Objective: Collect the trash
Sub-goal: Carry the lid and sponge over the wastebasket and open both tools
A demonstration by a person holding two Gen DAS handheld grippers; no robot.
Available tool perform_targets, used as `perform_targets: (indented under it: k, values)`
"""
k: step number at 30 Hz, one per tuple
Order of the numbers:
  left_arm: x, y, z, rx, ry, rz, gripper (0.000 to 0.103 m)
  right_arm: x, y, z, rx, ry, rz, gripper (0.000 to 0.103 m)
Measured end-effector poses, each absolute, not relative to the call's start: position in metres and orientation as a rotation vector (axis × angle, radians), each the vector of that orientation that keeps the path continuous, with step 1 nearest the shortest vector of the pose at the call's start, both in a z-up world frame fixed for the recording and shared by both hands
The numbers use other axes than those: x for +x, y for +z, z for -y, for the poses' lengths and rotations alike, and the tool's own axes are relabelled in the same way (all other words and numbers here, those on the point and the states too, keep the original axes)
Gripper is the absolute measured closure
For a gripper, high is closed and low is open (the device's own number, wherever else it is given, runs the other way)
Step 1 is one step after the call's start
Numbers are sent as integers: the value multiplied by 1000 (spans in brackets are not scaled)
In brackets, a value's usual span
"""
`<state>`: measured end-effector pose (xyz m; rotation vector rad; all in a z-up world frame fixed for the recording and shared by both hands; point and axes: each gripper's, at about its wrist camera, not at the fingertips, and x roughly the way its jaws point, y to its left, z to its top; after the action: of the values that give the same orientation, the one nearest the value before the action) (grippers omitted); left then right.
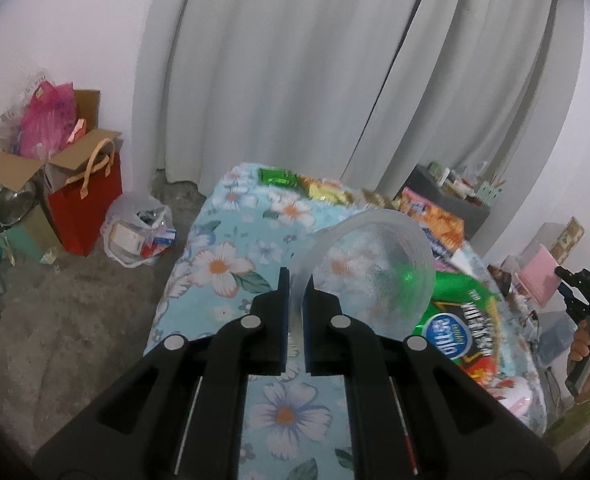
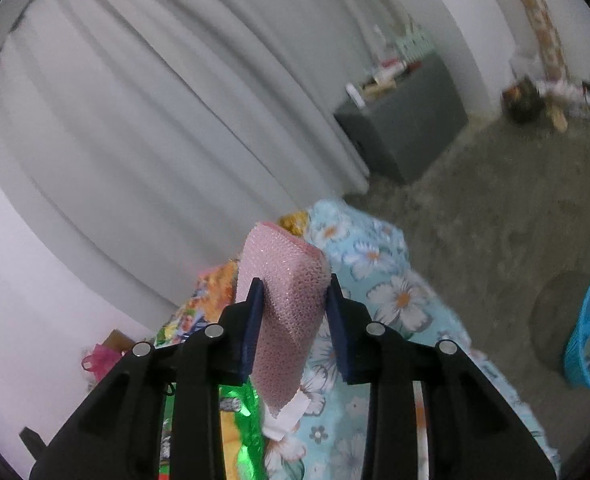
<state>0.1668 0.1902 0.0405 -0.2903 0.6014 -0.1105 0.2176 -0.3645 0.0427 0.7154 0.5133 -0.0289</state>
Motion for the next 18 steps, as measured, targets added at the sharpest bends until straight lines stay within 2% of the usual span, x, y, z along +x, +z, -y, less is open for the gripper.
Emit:
perform_targets:
  k: [8,18]
  values:
    - [129,73,-190,-296,-124,-520,99,162,86,355,665,43,-444,73]
    - [87,94,-172,-319,-193,-485,99,139,96,322,678,149,-457,73]
